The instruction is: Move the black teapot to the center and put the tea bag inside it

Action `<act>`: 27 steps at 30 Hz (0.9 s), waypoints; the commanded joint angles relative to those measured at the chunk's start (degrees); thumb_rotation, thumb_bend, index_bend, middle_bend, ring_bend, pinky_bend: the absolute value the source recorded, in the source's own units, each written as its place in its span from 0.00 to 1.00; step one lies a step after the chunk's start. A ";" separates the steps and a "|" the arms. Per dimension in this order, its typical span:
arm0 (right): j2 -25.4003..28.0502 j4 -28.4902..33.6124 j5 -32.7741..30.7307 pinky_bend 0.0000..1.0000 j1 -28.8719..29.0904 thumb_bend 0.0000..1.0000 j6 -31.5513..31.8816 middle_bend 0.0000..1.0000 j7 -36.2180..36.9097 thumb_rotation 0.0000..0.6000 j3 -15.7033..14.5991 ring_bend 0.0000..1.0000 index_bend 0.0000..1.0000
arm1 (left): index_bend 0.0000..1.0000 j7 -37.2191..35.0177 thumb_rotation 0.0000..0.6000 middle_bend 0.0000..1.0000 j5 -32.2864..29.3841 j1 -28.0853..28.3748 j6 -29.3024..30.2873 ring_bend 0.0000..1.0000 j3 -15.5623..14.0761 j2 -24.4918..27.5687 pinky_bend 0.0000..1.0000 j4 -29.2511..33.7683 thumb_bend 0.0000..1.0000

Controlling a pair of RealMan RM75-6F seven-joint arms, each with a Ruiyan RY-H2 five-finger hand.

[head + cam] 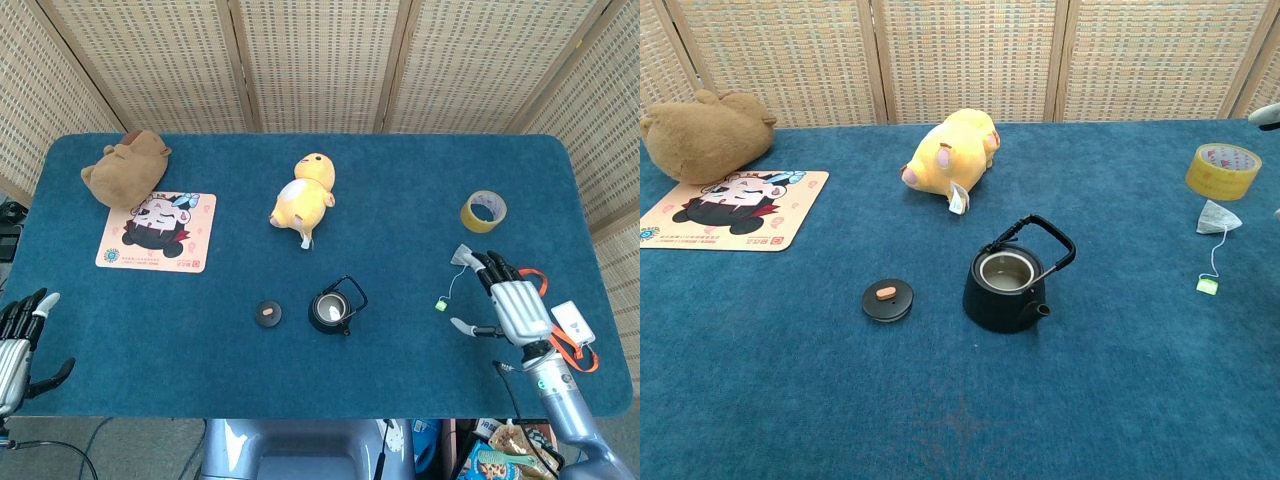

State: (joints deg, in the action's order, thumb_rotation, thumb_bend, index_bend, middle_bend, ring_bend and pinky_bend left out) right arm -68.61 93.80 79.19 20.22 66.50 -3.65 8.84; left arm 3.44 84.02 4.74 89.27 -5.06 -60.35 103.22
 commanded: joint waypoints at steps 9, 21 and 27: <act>-1.43 -4.30 -3.18 0.31 3.80 0.35 -5.06 0.28 1.66 0.61 1.23 0.13 0.10 | 0.00 0.43 1.00 0.00 0.15 -0.73 -0.20 0.00 1.77 0.90 0.00 0.27 0.31; -2.47 -8.15 -4.89 0.39 7.23 0.35 -9.60 0.34 3.79 0.68 1.77 0.23 0.16 | 0.00 0.75 1.00 0.00 0.16 -1.07 -0.92 0.00 3.08 1.83 0.00 0.83 0.31; -2.86 -9.79 -4.93 0.46 8.35 0.35 -11.02 0.38 4.68 0.74 1.46 0.29 0.20 | 0.00 1.26 1.00 0.00 0.56 -1.15 -0.98 0.00 3.70 2.42 0.00 1.31 0.31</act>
State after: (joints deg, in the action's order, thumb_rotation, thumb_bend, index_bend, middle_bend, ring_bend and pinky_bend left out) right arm -71.39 84.25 74.24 28.41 55.67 0.88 10.40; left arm 4.67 84.56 3.58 88.35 -1.43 -57.99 104.48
